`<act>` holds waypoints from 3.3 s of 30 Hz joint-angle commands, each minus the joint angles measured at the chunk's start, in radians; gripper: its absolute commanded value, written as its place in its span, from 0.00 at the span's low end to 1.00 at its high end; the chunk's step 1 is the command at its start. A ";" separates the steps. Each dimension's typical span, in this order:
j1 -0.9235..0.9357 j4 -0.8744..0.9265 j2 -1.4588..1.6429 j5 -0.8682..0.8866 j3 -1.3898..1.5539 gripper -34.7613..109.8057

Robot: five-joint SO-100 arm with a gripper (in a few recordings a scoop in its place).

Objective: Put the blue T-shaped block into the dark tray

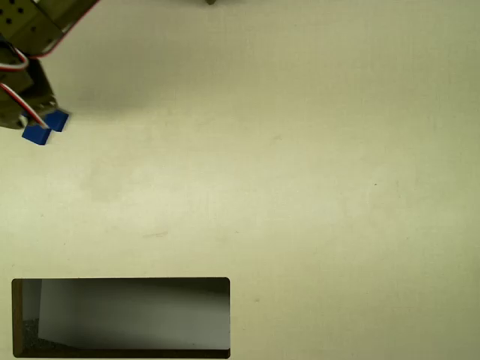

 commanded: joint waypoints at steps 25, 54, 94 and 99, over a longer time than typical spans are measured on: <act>0.107 -0.890 -0.331 -0.601 0.253 0.24; -0.403 -1.292 -0.238 0.012 0.657 0.24; -0.672 -1.388 -0.377 0.330 0.512 0.24; -0.678 -1.388 -0.367 0.360 0.488 0.24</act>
